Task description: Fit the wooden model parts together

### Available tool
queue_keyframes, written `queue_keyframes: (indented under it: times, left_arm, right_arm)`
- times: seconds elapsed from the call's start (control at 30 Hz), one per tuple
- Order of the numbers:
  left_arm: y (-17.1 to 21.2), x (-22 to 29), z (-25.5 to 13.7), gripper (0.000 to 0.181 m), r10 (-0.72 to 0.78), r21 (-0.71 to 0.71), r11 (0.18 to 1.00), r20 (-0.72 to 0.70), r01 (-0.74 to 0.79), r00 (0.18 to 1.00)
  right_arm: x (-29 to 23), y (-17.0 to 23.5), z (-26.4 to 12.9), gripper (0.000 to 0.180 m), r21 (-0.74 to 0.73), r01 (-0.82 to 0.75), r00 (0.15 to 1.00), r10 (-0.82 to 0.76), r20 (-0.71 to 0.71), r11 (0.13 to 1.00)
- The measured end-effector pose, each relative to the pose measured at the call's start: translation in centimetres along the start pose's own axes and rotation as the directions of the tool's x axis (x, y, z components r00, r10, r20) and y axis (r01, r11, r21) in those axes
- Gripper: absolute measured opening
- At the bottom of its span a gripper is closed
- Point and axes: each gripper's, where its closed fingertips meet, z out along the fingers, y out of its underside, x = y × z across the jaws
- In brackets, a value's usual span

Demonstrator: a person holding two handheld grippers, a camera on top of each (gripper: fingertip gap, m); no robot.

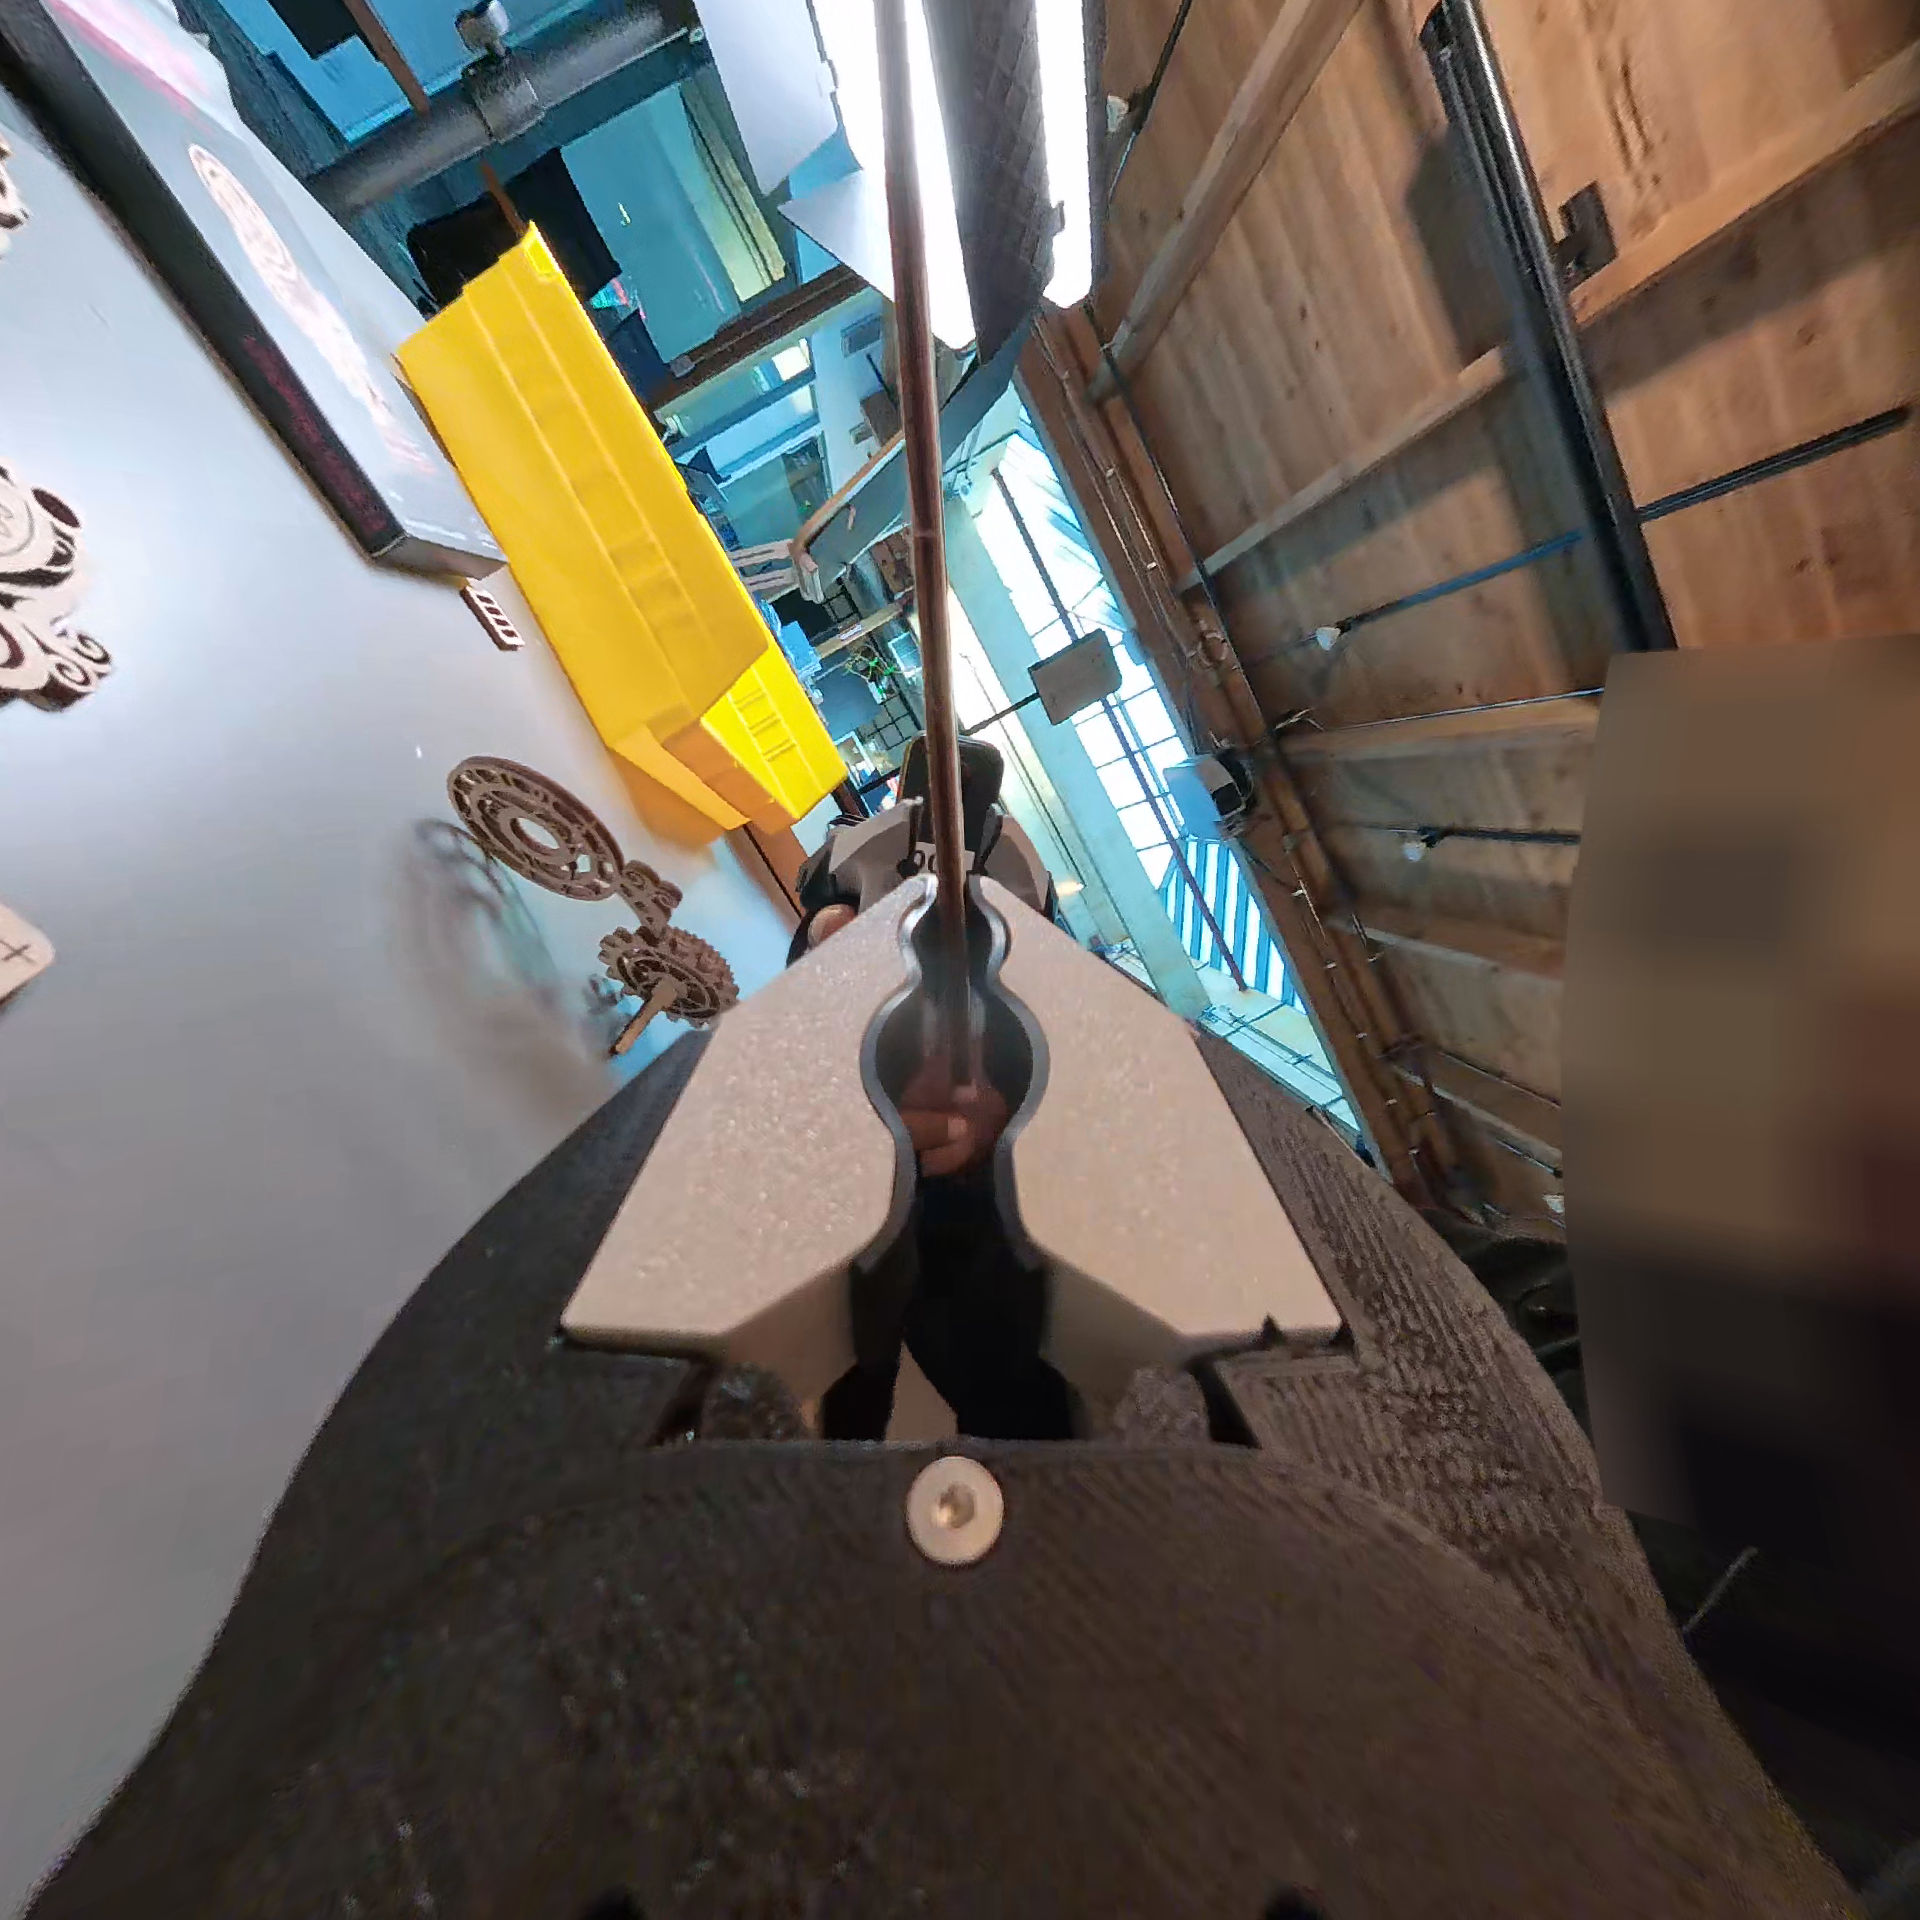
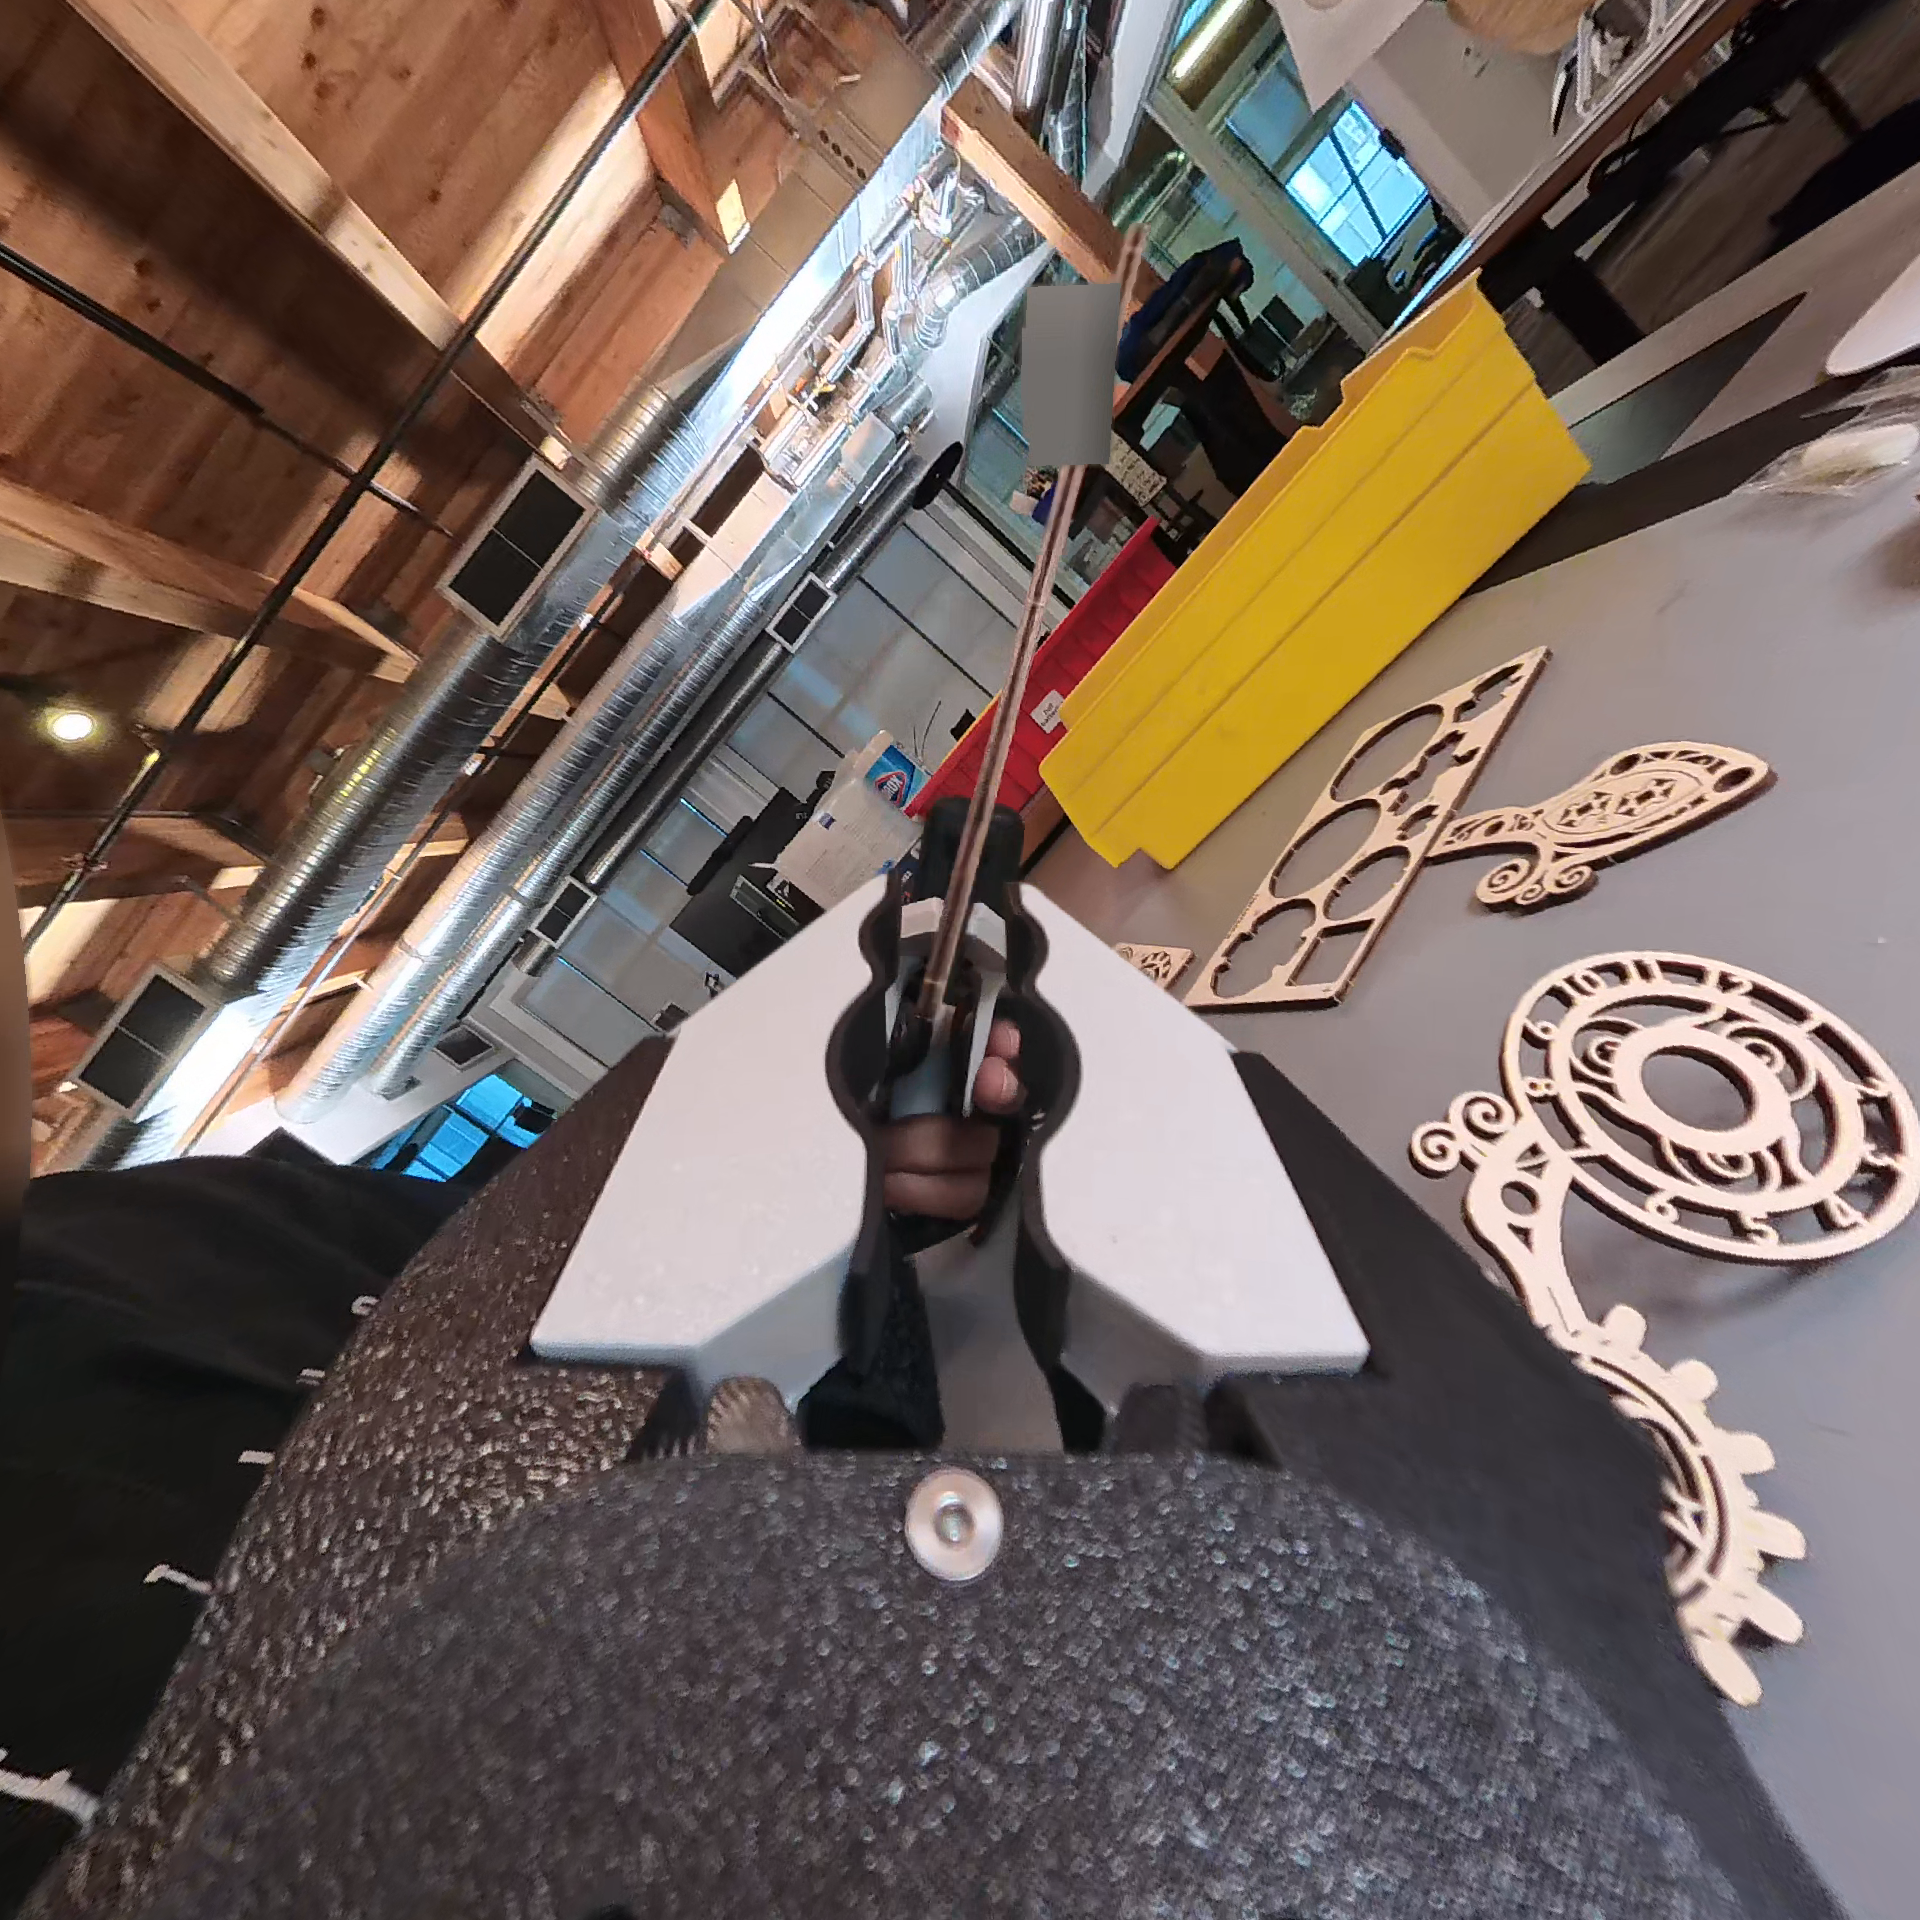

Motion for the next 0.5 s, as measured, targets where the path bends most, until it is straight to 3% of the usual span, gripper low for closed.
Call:
queue_keyframes:
  times: [0.5]
  left_arm:
    - [0.1,-1.0,-0.5,0.001,-0.027,0.000,1.000,-0.001,0.027,1.000]
  right_arm:
    - [0.8,2.3,0.6,0.003,-0.104,0.005,1.000,-0.007,-0.024,0.995]
